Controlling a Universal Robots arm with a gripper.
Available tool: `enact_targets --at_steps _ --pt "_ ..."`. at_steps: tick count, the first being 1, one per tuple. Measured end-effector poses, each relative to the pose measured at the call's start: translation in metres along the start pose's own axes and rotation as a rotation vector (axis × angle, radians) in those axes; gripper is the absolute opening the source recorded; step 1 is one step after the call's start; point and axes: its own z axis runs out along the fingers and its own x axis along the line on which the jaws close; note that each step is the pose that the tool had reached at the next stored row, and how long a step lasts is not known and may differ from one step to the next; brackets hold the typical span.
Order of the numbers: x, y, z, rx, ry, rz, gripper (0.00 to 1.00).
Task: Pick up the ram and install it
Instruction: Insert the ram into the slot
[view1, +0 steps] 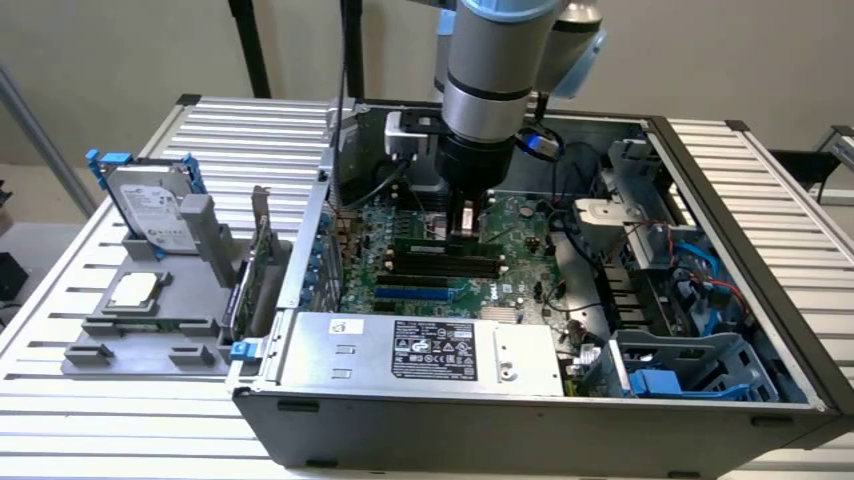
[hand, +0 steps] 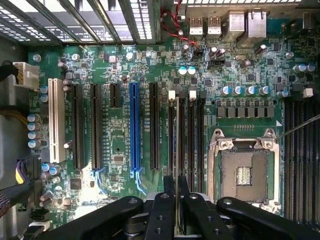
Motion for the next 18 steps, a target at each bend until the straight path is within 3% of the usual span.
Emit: enact_targets --at_steps 6,18 --pt "0.000 -0.0005 0.0104 0.0026 -0.0002 0.000 0.14" --pt "0.000 -0.0006 0.0146 0.0042 0.0001 0.000 0.14"
